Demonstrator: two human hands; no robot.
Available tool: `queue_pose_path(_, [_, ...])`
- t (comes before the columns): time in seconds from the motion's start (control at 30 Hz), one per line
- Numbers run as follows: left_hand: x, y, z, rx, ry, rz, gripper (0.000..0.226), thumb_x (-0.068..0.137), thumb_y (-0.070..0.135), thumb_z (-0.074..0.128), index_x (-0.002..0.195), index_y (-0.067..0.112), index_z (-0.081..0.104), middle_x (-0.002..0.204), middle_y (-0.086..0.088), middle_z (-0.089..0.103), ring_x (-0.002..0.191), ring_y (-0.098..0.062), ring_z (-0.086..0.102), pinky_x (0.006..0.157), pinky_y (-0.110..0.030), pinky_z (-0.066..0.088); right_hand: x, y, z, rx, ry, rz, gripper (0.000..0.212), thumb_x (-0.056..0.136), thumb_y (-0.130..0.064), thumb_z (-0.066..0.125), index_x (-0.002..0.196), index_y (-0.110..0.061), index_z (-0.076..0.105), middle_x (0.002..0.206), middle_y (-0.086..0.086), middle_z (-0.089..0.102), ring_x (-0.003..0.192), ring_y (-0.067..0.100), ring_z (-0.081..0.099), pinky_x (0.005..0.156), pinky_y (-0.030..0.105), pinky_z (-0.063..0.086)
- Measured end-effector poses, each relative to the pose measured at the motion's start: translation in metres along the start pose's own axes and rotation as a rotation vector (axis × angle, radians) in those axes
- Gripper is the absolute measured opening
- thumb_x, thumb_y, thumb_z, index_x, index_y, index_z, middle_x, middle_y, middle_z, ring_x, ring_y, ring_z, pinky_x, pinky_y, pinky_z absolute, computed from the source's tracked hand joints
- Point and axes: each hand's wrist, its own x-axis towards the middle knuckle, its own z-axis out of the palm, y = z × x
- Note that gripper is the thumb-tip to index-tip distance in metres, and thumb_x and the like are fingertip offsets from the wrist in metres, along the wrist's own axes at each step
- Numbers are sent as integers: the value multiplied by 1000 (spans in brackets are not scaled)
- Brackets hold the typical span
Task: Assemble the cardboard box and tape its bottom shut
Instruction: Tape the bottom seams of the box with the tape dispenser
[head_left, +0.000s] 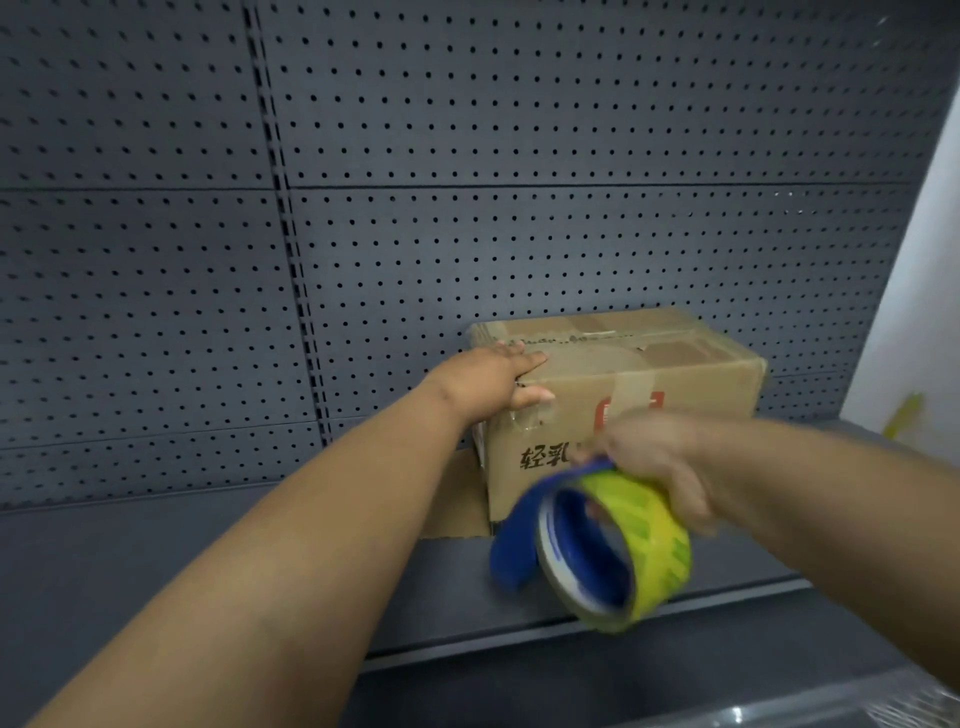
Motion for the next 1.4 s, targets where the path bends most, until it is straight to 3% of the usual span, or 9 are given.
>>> queue_pose_path(0.1, [0,2,3,-36,7,-7,65,92,53,37,148,25,17,157,-6,13,144,-22,11,115,-35,12,12,16,16,-18,-8,42,15,90,-15,52,82,-6,61,107,22,63,99,34,61,93,43,49])
queue_pose_path(0.2, [-1,1,3,-109,5,-43,65,91,53,39,148,27,19,157,-4,14,144,-21,11,115,-35,12,21,13,12,17,9,52,18,88,-17,56,78,-2,59,92,22,64,84,35,63,87,49,52])
queue_pose_path(0.33, [-1,2,0,-138,-1,-42,64,92,48,43,148,28,18,157,-3,13,144,-20,11,114,-34,12,32,-11,-10,117,-30,18,22,90,-20,53,75,-5,57,60,15,60,42,25,58,52,31,55])
queue_pose_path(0.43, [-4,3,-4,-107,-21,-43,65,94,5,40,148,26,11,158,-3,8,144,-19,9,114,-31,13,30,-26,-27,117,-68,11,27,91,-24,52,71,-7,57,38,5,56,27,16,51,35,20,47])
queue_pose_path(0.57, [-4,3,-6,-144,-45,-38,63,96,14,43,148,26,10,158,-1,8,144,-17,8,117,-33,13,21,-43,-46,64,-82,-40,27,90,-26,54,72,-6,58,35,4,54,27,13,50,33,17,44])
queue_pose_path(0.7, [-5,3,-4,-299,-38,-89,81,76,44,70,143,30,27,149,4,34,134,-19,34,109,-36,32,15,-58,-68,193,-54,-206,23,90,-26,55,74,-9,59,36,2,54,28,10,50,34,16,45])
queue_pose_path(0.97, [-3,2,-6,-92,-143,-29,115,69,46,75,149,23,-5,158,0,-4,145,-18,-5,118,-35,8,41,-45,-92,414,197,-562,40,87,-42,56,83,-3,63,83,9,66,74,23,61,77,38,50])
queue_pose_path(1.13, [-4,2,-2,-61,-124,-29,114,69,46,75,148,25,-4,158,1,-4,144,-17,-5,116,-33,6,65,-21,-114,230,386,-710,67,87,-54,44,92,12,51,77,13,52,70,21,47,68,34,35])
queue_pose_path(1.4, [-1,1,0,-64,-103,-43,106,70,50,72,148,30,2,157,5,-1,144,-11,-4,116,-30,6,108,28,-170,-71,732,-762,41,94,-37,42,65,-9,39,61,1,40,53,15,35,48,28,27])
